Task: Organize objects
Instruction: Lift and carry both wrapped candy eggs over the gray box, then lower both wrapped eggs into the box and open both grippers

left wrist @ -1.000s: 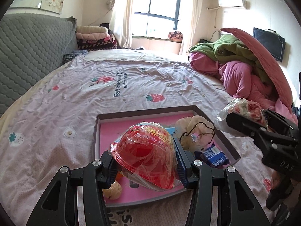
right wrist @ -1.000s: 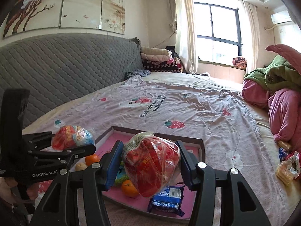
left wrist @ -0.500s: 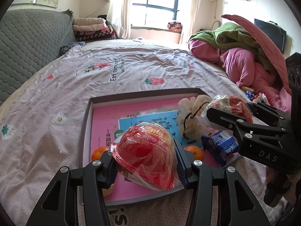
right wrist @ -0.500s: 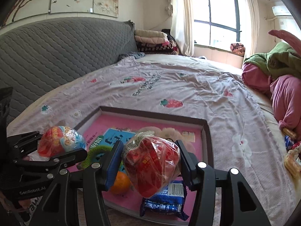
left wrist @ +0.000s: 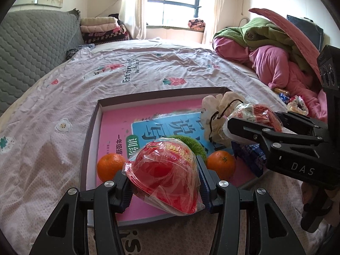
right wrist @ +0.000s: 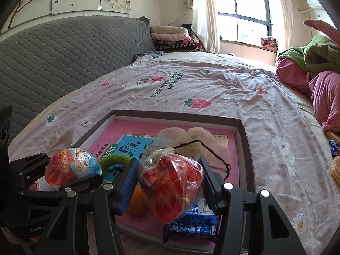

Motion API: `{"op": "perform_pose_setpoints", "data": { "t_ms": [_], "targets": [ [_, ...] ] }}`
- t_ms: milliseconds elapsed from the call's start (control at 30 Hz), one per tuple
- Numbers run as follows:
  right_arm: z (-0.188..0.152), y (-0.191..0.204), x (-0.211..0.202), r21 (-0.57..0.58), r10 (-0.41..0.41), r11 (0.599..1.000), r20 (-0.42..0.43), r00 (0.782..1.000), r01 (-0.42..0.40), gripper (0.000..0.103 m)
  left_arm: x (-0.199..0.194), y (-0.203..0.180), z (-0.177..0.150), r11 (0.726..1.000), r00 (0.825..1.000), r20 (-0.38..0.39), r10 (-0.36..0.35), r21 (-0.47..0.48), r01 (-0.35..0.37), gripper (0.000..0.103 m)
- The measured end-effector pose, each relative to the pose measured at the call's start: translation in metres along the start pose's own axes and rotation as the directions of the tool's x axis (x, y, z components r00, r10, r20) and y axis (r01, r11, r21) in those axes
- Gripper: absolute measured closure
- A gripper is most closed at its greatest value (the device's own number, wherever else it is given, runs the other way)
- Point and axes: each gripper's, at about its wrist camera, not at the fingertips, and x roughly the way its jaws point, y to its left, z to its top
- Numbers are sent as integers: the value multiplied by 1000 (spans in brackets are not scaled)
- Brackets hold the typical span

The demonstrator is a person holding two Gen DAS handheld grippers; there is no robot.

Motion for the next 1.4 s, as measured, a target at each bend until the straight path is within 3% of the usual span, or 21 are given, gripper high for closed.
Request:
{"op": "perform_pose_setpoints", "data": {
  "t_ms": [433,1267,1400],
  "targets": [
    [-7,10,5,-54,-33,998,-13,999,32,47,7,0,-8,1000,1000,-21,-1,3,1,50],
    [-11,17,5,-71,-19,997,-49,999,15,44,7,1,-11,1000,999,-38,15,-9,-15,49],
    [-10,16,3,-73,-19,997,-43,999,16,43,6,-1,-12,1000,999,-34,28,1,-28,41]
  ]
}}
